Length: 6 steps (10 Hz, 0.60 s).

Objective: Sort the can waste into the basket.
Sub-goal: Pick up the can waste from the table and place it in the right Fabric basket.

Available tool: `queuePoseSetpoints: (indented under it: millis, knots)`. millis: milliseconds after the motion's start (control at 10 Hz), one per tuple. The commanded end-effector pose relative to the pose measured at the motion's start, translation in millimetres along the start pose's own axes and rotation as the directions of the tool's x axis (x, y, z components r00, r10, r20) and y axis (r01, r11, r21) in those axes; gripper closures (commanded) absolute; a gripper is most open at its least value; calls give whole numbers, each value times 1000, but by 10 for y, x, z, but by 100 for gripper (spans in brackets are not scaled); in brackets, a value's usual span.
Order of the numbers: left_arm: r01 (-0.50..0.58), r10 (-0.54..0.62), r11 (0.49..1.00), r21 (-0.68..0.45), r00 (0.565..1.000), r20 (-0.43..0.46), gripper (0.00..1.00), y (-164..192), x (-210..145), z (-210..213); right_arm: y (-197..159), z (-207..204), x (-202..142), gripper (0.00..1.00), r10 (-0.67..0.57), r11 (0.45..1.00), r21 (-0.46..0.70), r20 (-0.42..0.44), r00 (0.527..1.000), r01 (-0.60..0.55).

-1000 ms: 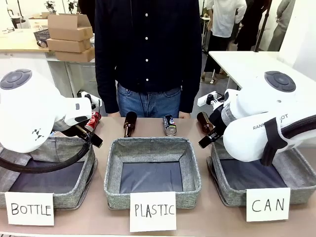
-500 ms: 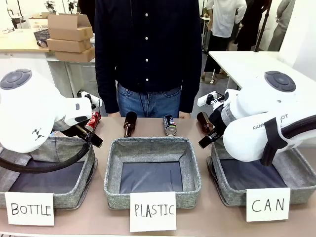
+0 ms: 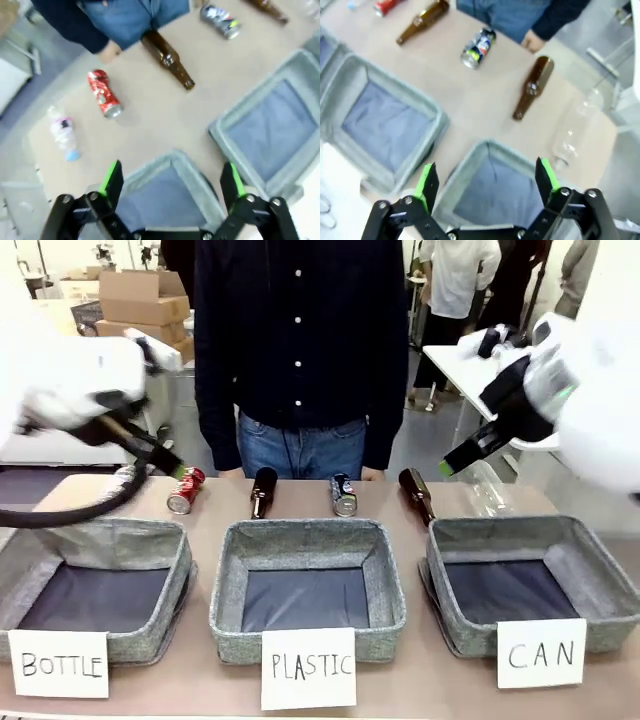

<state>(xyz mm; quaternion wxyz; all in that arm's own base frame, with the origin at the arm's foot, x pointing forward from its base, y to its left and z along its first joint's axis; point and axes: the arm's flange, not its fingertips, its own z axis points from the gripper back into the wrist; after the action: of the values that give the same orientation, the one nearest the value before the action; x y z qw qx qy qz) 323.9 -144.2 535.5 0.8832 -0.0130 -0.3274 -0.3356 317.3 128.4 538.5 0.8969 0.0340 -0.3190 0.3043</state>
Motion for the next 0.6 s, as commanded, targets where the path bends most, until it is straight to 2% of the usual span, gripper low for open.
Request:
queuePoseSetpoints:
  millis: [0,200,300,400,500]
  knots:
    - [-4,5,1000,14,992,-129,0,-21,-801,191,100,65,-826,0,-13,993,-118,-200,980,-11]
    - [-2,-33,993,-117,954,-298,0,-12,-1094,-167,116,-119,-920,0,-44,993,-116,-262,964,14]
    - [-73,25,981,-179,966,-256,0,33,-1047,-340,81,-187,-891,0,-59,995,-87,-220,974,41]
    - [-24,8,998,-64,973,-231,0,115,-440,237,-89,227,-369,0,-19,995,-96,-234,972,-4]
    - [-24,8,998,-64,973,-231,0,115,-440,237,-89,227,-369,0,-19,995,-96,-234,972,-4]
